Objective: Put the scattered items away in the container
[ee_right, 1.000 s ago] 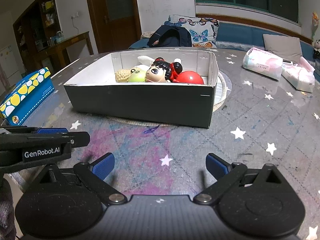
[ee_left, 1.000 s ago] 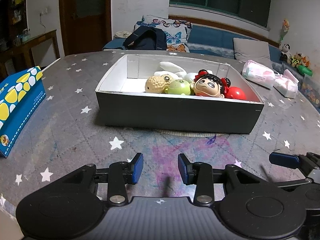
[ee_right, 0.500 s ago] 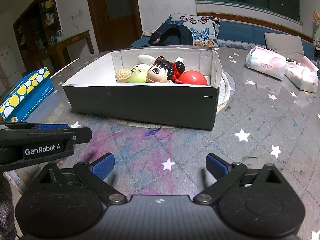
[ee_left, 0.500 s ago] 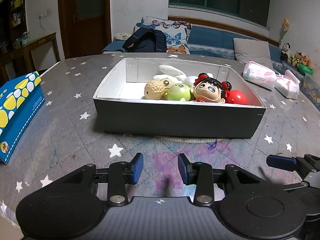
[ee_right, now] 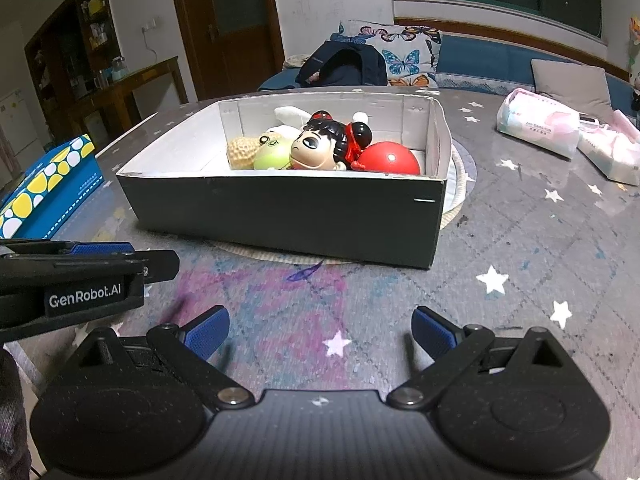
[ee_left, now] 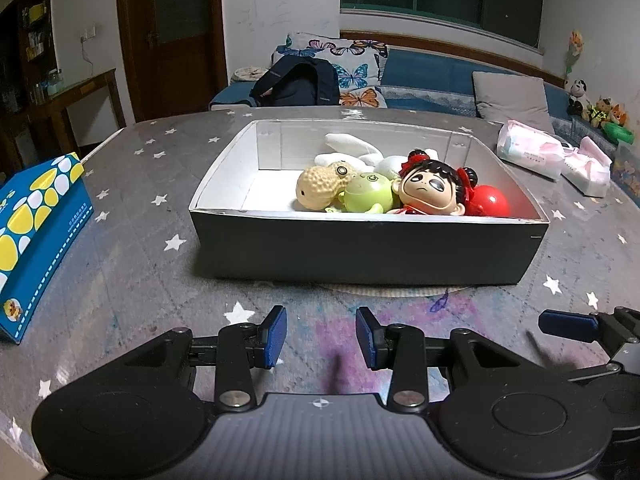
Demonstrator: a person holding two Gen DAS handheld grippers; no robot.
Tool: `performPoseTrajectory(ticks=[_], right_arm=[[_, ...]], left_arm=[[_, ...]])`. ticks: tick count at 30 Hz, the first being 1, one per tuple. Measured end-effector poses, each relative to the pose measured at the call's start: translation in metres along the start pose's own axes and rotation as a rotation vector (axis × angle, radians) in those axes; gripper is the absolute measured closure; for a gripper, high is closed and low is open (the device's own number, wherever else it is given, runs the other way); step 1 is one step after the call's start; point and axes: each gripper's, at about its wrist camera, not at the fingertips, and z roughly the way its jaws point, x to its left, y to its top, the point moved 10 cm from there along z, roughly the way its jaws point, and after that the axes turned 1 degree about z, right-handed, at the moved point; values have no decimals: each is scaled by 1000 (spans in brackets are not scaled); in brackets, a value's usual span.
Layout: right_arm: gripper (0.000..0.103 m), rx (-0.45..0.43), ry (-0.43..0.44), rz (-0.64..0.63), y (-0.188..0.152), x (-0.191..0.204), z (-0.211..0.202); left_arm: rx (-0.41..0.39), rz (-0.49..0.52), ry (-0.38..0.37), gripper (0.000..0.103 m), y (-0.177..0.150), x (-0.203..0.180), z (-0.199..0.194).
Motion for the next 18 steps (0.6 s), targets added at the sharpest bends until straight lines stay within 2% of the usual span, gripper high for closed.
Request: performPoseTrajectory(ticks=[18], right_arm=[[4, 14, 11, 9, 13, 2, 15]], left_arm=[[18, 18, 17, 63, 11, 2, 16]])
